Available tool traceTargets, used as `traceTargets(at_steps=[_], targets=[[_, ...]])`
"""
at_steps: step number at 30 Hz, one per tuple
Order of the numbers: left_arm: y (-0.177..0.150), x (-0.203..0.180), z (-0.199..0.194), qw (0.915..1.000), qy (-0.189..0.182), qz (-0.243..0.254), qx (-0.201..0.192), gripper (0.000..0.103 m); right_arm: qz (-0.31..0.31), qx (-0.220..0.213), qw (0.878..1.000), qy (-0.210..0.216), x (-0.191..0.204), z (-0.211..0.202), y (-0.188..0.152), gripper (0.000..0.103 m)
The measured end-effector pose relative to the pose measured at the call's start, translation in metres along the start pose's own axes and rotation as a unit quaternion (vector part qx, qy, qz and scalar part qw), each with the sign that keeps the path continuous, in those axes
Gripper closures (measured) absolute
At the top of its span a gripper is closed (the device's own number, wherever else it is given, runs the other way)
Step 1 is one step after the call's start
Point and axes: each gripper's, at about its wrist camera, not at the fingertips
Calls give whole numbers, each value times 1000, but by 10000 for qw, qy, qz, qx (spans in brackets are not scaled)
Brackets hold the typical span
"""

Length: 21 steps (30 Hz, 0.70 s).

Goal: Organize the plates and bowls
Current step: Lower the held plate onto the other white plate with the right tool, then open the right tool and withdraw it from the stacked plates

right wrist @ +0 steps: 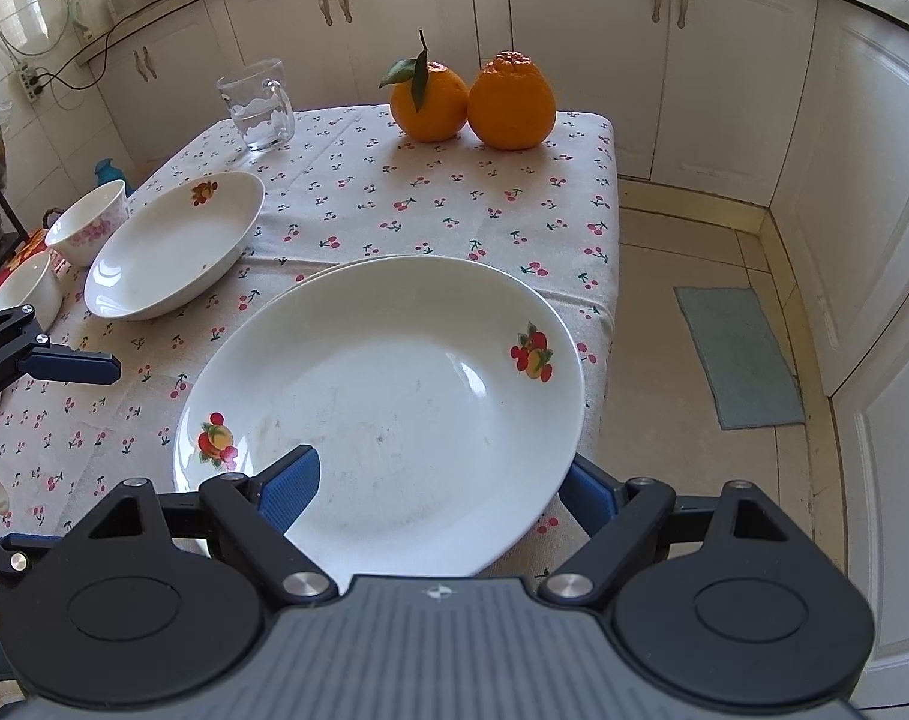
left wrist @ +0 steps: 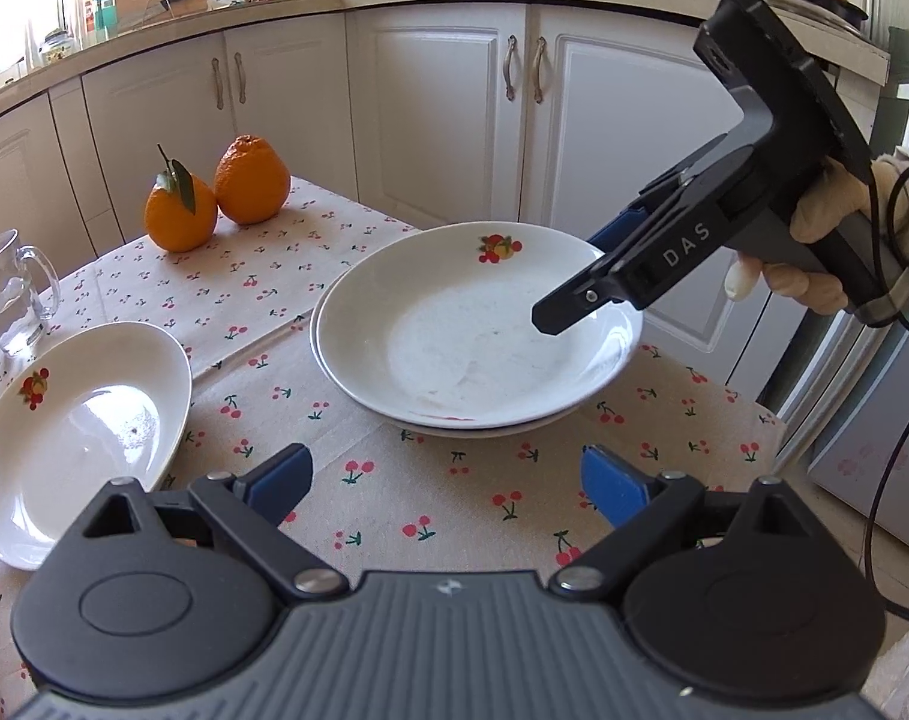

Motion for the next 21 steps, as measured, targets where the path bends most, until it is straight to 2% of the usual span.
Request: traceTargets(at_steps=[7, 11, 18, 21], targets=[[-2, -1, -2, 10000, 14, -12, -24, 7, 76, 15, 10000, 30, -1, -3, -7, 13], [-5, -1, -7, 9999, 125, -74, -68, 6, 81, -96, 9998, 150, 4, -11, -9, 7], [-15, 9, -19, 9963, 713, -451, -165, 5, -115, -409, 9985, 333, 30, -27, -14, 1], [-23, 21, -21, 9901, 1237, -657, -130, 5, -145, -565, 9970, 508, 42, -32, -15, 1]])
Point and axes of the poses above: each gripper's, at about its wrist camera, not at the fingertips, and z roughly the way its jaws point, x to its left, y to its top, and after that the axes turned 2 degrees about -x, right-handed
